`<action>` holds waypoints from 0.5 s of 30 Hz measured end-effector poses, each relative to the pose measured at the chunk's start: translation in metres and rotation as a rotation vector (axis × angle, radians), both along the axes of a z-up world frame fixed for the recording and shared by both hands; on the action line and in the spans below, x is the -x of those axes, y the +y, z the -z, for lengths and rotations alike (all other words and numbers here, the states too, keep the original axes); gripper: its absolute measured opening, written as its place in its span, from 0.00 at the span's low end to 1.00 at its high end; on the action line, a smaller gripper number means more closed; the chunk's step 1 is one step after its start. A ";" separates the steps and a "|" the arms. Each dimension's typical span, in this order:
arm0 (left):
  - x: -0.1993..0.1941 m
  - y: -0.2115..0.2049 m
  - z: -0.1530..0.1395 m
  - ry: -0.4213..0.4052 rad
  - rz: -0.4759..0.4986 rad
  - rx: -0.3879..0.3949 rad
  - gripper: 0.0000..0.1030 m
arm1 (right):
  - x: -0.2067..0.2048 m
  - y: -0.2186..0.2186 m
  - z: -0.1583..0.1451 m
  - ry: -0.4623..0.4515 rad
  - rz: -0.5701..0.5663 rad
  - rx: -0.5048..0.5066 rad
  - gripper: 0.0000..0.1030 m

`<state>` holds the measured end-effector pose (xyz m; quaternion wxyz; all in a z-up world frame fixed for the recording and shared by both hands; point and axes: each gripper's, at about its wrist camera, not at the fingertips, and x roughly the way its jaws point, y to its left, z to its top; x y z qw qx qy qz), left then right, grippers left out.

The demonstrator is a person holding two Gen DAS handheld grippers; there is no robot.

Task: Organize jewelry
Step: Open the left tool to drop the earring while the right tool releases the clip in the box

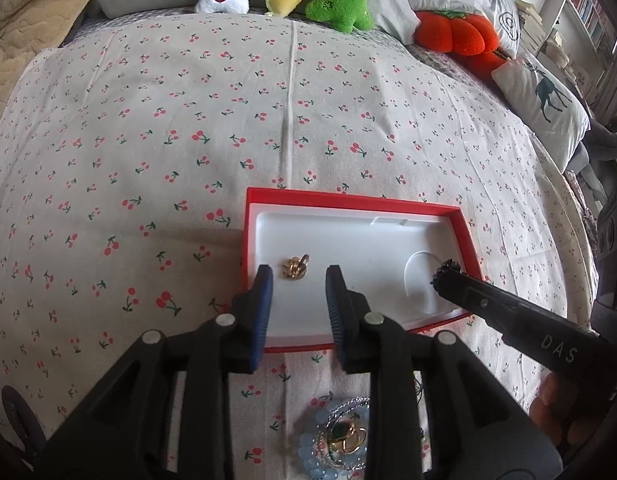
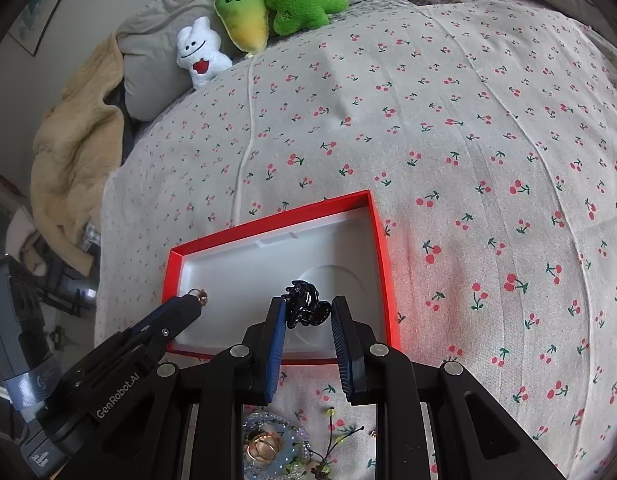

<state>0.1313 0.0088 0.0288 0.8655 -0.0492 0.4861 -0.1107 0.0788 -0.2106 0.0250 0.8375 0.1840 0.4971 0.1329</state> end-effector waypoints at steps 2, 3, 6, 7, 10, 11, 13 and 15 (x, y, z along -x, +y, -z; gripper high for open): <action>0.006 0.003 -0.008 -0.007 0.005 0.013 0.39 | 0.001 0.000 0.000 0.000 0.002 0.004 0.23; 0.009 0.005 -0.012 -0.009 0.004 0.017 0.41 | 0.001 0.000 0.000 0.000 0.002 0.009 0.23; 0.017 0.012 -0.020 -0.016 -0.002 0.018 0.52 | 0.002 0.001 0.000 -0.003 0.002 0.023 0.23; 0.019 0.014 -0.021 -0.017 -0.003 0.014 0.53 | 0.003 0.001 0.000 -0.005 0.003 0.028 0.24; 0.027 0.018 -0.023 -0.014 -0.003 -0.005 0.56 | 0.007 0.000 -0.002 -0.015 0.000 0.038 0.24; 0.029 0.020 -0.024 -0.012 -0.008 -0.013 0.58 | 0.008 -0.001 -0.003 -0.016 -0.008 0.043 0.25; 0.034 0.023 -0.025 -0.004 -0.025 -0.037 0.64 | 0.012 -0.002 -0.008 -0.027 -0.029 0.054 0.30; 0.039 0.027 -0.025 0.005 -0.044 -0.056 0.74 | 0.019 -0.004 -0.015 -0.051 -0.042 0.060 0.42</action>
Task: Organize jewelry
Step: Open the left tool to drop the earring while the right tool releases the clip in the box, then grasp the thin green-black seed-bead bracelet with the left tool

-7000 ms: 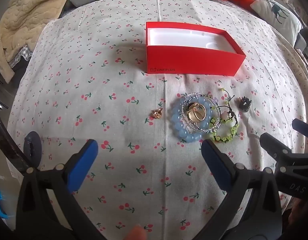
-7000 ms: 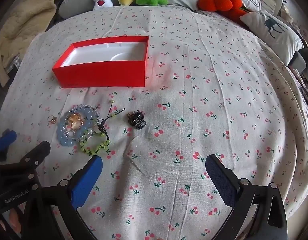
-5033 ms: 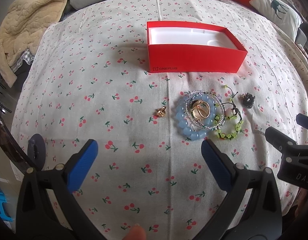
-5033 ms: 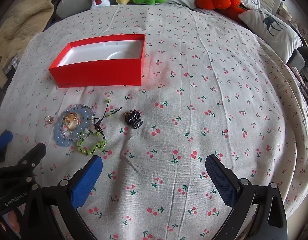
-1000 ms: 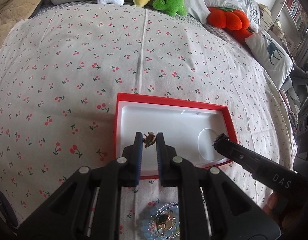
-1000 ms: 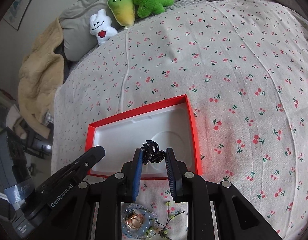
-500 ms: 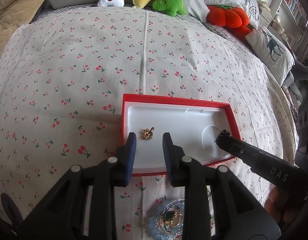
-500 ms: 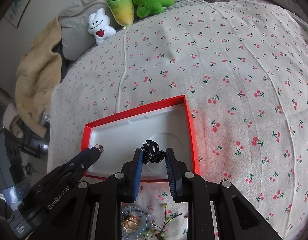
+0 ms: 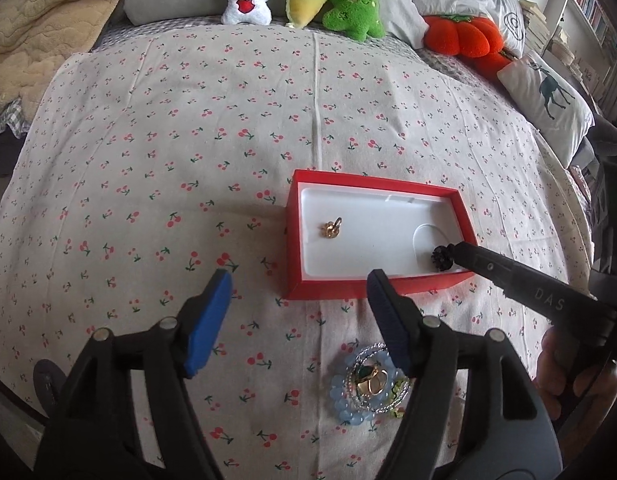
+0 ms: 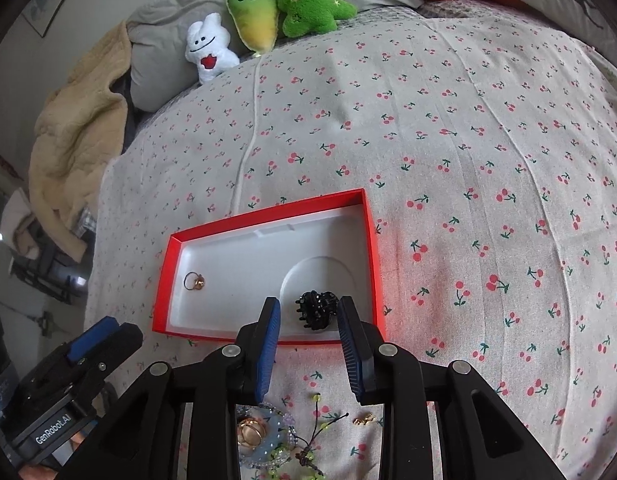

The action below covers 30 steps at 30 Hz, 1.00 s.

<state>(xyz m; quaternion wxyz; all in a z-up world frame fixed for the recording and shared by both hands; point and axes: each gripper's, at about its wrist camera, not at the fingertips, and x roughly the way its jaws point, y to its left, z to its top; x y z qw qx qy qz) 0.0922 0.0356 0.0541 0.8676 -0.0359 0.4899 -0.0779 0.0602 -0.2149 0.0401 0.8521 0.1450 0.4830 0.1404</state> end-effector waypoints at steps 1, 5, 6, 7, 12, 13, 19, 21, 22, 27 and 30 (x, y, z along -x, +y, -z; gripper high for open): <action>0.003 0.002 0.000 0.005 -0.009 -0.003 0.76 | 0.004 -0.002 -0.005 -0.015 -0.001 -0.002 0.51; 0.015 0.008 -0.001 0.033 -0.033 -0.004 0.81 | 0.019 -0.010 -0.020 -0.049 -0.007 -0.016 0.57; 0.018 0.008 -0.001 0.038 -0.034 -0.006 0.82 | 0.023 -0.012 -0.023 -0.054 -0.008 -0.016 0.58; 0.022 0.008 0.000 0.043 -0.032 -0.009 0.82 | 0.027 -0.013 -0.024 -0.058 -0.011 -0.012 0.61; 0.036 0.007 0.000 0.052 -0.016 -0.011 0.94 | 0.047 -0.016 -0.028 -0.063 -0.033 0.022 0.69; 0.039 0.008 0.001 0.052 -0.015 -0.010 0.94 | 0.051 -0.017 -0.028 -0.063 -0.034 0.027 0.71; 0.053 0.011 0.007 0.061 0.000 -0.040 0.96 | 0.071 -0.023 -0.022 -0.052 -0.027 0.065 0.80; 0.057 0.012 0.011 0.066 0.007 -0.054 0.96 | 0.076 -0.025 -0.020 -0.055 -0.029 0.086 0.81; 0.058 0.012 0.012 0.069 0.009 -0.061 0.96 | 0.079 -0.026 -0.019 -0.053 -0.028 0.096 0.81; 0.067 0.016 0.022 0.092 0.017 -0.071 0.96 | 0.086 -0.034 -0.008 -0.024 -0.016 0.141 0.81; 0.071 0.015 0.028 0.102 0.039 -0.087 0.96 | 0.090 -0.036 -0.001 0.000 -0.023 0.166 0.81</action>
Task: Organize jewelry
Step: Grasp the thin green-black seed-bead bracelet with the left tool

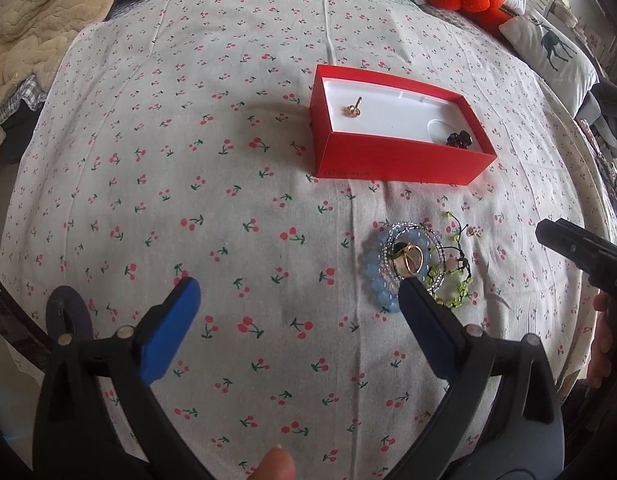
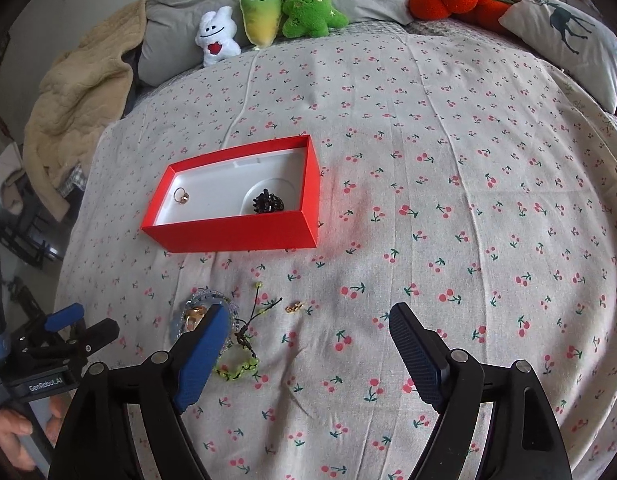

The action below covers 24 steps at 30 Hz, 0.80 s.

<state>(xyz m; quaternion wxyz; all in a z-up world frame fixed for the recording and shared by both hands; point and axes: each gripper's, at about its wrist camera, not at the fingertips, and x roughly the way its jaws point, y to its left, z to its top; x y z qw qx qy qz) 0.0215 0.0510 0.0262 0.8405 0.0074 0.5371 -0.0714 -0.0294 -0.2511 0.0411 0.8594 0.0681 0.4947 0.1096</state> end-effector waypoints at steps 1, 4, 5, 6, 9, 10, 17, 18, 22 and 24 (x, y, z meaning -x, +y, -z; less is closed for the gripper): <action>0.001 0.000 0.002 0.001 0.005 -0.010 0.96 | 0.001 -0.001 0.002 0.008 -0.001 0.011 0.81; 0.002 0.001 0.007 0.017 0.013 -0.024 0.96 | 0.004 -0.003 0.012 0.041 -0.001 0.062 0.81; 0.002 0.002 0.009 0.026 0.013 -0.019 0.96 | 0.005 -0.004 0.015 0.053 -0.001 0.071 0.81; 0.001 0.003 0.011 0.036 0.011 -0.015 0.96 | 0.005 -0.005 0.018 0.068 0.001 0.077 0.81; -0.002 0.001 0.016 0.066 0.006 -0.006 0.96 | 0.006 -0.010 0.024 0.101 0.008 0.066 0.81; -0.003 0.000 0.017 0.078 0.006 0.000 0.96 | 0.006 -0.011 0.025 0.107 0.011 0.064 0.81; -0.013 -0.005 0.027 0.162 -0.037 0.154 0.93 | 0.004 -0.017 0.027 0.130 0.038 0.050 0.81; -0.015 -0.006 0.027 0.168 -0.037 0.180 0.86 | 0.003 -0.017 0.027 0.133 0.038 0.048 0.81; -0.016 -0.015 0.026 0.183 -0.009 0.262 0.63 | 0.004 -0.013 0.027 0.136 0.027 0.049 0.81; -0.017 -0.021 0.026 0.185 0.009 0.274 0.47 | 0.004 -0.011 0.027 0.136 0.021 0.048 0.81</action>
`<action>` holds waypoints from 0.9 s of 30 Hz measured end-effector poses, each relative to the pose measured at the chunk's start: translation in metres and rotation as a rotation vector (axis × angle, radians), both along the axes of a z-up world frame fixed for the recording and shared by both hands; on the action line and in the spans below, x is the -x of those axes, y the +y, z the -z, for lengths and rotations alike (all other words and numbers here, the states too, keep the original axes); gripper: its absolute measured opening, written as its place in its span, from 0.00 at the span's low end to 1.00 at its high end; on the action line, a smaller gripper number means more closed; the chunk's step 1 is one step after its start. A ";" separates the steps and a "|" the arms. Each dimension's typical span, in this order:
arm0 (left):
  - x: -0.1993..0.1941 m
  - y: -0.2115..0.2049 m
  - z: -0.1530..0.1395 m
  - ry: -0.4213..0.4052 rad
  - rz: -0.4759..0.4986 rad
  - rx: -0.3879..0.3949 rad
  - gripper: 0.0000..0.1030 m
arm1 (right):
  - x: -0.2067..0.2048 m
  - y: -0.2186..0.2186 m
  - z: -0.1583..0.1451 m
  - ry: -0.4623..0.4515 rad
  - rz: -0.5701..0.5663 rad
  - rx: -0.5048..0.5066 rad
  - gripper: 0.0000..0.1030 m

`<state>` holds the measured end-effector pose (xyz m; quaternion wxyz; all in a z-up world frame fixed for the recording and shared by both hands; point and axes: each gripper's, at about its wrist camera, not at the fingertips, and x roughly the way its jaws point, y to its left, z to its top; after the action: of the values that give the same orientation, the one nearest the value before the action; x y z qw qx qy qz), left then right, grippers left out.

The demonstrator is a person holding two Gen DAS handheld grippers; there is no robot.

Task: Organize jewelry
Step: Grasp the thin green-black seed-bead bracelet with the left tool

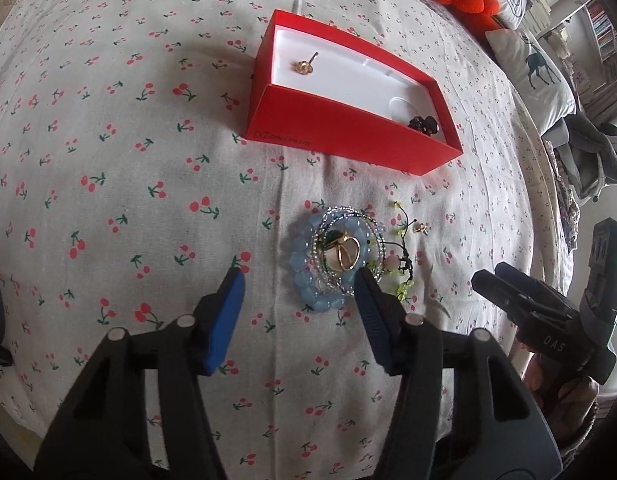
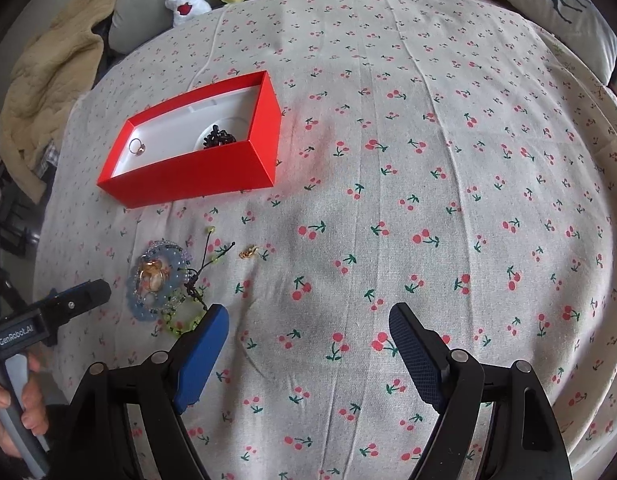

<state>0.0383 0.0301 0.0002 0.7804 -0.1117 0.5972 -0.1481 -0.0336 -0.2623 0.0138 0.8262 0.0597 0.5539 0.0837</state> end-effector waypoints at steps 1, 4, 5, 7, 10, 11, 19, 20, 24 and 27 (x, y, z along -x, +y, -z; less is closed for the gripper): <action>0.000 -0.003 0.000 -0.001 0.007 0.001 0.43 | 0.000 0.001 0.000 0.000 -0.002 0.000 0.81; -0.002 -0.010 0.003 0.003 0.026 0.006 0.23 | 0.000 0.002 0.001 0.003 -0.003 -0.002 0.81; -0.002 -0.012 0.004 0.006 0.032 0.011 0.17 | 0.000 0.001 0.001 0.004 -0.003 -0.003 0.81; -0.002 -0.015 0.006 0.011 0.046 0.020 0.12 | 0.000 0.001 0.001 0.004 -0.001 -0.006 0.81; -0.003 -0.021 0.008 0.016 0.057 0.029 0.12 | 0.000 0.001 0.001 0.006 0.000 -0.011 0.81; -0.004 -0.023 0.009 0.021 0.058 0.032 0.12 | 0.000 0.001 0.002 0.006 0.001 -0.012 0.81; -0.010 -0.033 0.020 0.038 0.026 -0.036 0.10 | -0.001 0.007 0.003 0.009 -0.005 -0.019 0.81; -0.010 -0.034 0.020 0.033 0.026 -0.050 0.05 | -0.001 0.008 0.003 0.009 -0.006 -0.019 0.81; -0.008 -0.036 0.017 0.009 0.034 -0.071 0.03 | -0.001 0.009 0.003 0.008 -0.007 -0.022 0.81; -0.005 -0.033 0.008 -0.022 0.042 -0.069 0.03 | -0.002 0.012 0.002 0.004 -0.010 -0.027 0.81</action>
<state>0.0432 -0.0025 -0.0083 0.7869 -0.0704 0.5956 -0.1451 -0.0320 -0.2506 0.0122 0.8239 0.0682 0.5545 0.0951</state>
